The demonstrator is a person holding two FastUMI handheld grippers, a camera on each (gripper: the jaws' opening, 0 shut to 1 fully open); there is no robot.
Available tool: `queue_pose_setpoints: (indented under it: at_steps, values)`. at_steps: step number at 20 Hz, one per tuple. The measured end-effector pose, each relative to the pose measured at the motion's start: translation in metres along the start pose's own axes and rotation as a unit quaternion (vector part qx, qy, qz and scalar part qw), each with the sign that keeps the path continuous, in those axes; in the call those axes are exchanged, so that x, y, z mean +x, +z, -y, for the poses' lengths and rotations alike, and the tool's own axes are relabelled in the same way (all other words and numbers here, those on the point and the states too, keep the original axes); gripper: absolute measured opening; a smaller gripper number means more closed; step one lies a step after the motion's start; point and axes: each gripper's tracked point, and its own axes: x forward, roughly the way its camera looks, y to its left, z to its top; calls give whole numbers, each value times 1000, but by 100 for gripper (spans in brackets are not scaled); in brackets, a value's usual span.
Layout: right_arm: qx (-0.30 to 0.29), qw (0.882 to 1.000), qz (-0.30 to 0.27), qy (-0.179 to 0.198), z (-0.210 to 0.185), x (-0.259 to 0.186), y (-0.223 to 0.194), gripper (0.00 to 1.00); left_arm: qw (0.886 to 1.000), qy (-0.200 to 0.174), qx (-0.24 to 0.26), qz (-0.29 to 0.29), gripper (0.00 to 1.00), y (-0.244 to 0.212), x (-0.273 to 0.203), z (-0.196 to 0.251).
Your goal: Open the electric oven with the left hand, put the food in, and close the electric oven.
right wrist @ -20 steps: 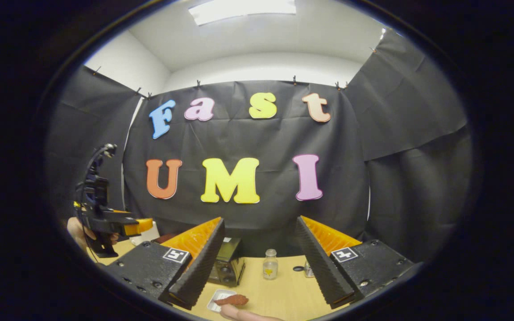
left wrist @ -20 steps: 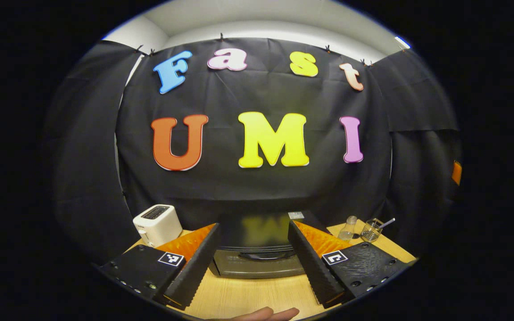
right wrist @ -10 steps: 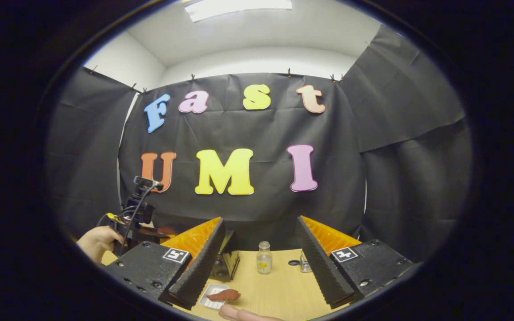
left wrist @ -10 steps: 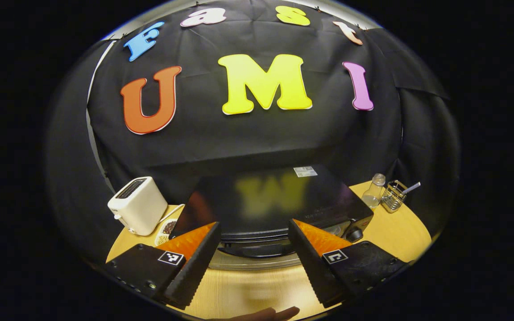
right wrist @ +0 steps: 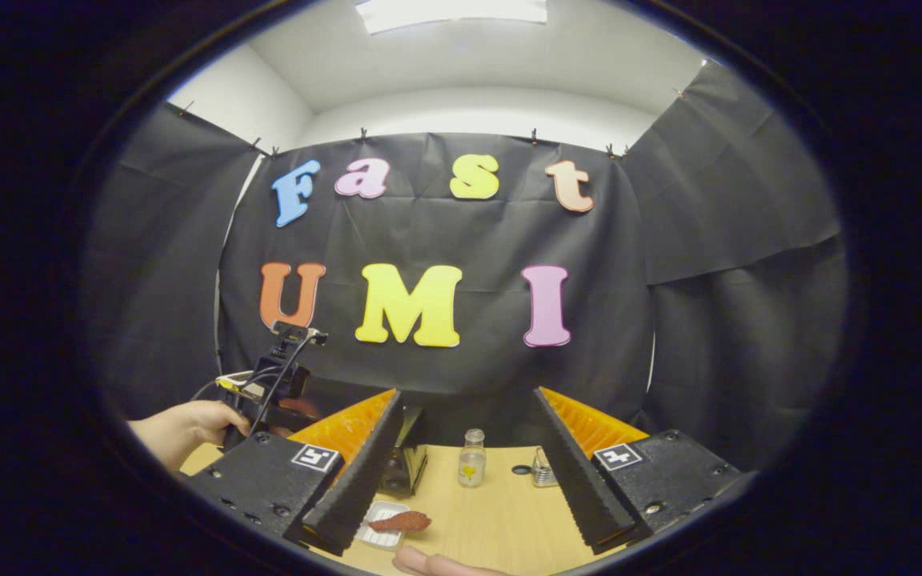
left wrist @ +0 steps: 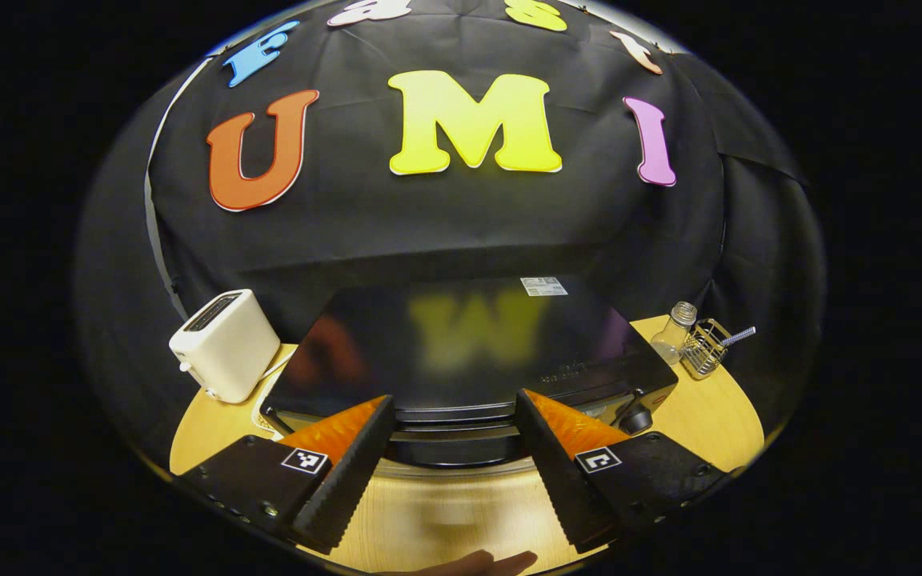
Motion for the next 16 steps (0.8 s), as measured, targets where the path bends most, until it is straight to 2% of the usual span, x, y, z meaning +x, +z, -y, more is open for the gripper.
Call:
queue_pose_setpoints:
  at_steps: [1,2,3,4,5,6,8,10,12,13,14,16]
  values:
    - [0,1000,2,-3,-1,-2,0,96,1000,-4,-6,3,96,-2,-2,0]
    - [-3,1000,3,-7,-3,-4,-2,100,1000,-7,-4,7,97,-1,-2,0]
    - [-9,1000,-1,-12,-5,-6,-6,96,1000,-9,-2,13,96,-2,-4,1]
    - [-17,1000,-11,-15,-9,-7,-15,100,1000,-10,-2,21,97,-1,-5,1]
    - [-25,999,-21,-10,-17,-9,-22,96,999,-9,0,31,96,-3,-8,2]
    - [-29,999,-30,-6,-25,-13,-29,100,999,-9,0,40,97,-5,-12,2]
    - [-27,999,-43,-3,-32,-20,-40,96,998,-8,2,55,96,-12,-22,3]
    - [-14,999,-52,1,-41,-28,-44,99,998,-10,4,64,96,-20,-30,4]
    - [7,999,-53,11,-53,-38,-40,96,999,-23,-2,42,96,-42,-34,6]
    - [13,999,-50,13,-57,-43,-35,99,1000,-28,-7,11,96,-62,-32,7]
    - [14,999,-44,13,-58,-49,-30,99,1000,-23,-11,-14,95,-83,-30,2]
    - [5,1000,-30,9,-61,-61,-20,99,1000,-8,-12,-24,96,-111,-30,-9]
